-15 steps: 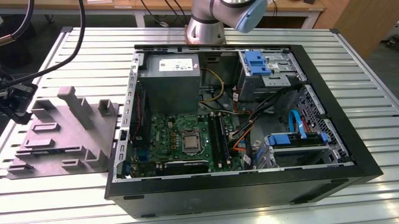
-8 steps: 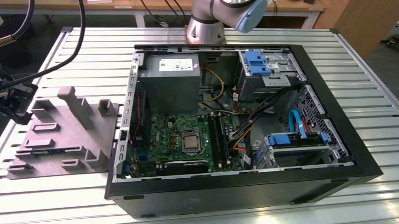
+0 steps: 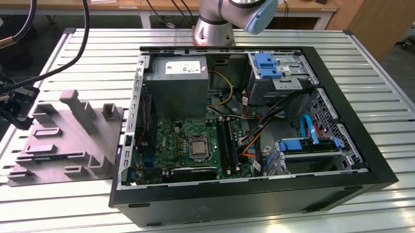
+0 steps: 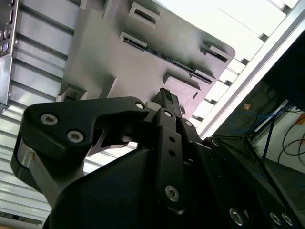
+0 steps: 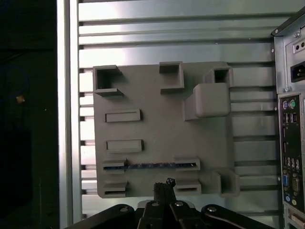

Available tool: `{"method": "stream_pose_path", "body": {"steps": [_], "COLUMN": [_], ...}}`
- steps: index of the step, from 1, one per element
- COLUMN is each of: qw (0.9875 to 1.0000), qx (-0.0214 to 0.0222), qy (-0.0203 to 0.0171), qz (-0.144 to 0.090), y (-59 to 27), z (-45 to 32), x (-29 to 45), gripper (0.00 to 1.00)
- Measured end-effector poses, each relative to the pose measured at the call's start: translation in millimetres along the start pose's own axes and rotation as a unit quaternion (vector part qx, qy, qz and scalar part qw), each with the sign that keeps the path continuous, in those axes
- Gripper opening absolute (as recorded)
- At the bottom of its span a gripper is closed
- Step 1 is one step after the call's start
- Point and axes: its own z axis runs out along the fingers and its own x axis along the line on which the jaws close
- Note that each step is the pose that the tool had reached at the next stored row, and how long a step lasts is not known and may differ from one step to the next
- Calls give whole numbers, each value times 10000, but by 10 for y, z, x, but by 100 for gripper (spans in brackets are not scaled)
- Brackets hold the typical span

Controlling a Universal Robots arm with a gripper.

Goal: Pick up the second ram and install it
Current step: 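Pick up the second ram and move it above second insertion slot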

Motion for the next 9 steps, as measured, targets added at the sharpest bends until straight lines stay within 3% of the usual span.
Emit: {"method": "stream_pose_path", "body": {"steps": [5,9], "qw": [9990,9967], "qx": [13,22], "qy": [19,33], "qz": [-449,-816], "y": [-1,-1], "z": [5,11], "x": [0,0], "gripper": [10,10]}}
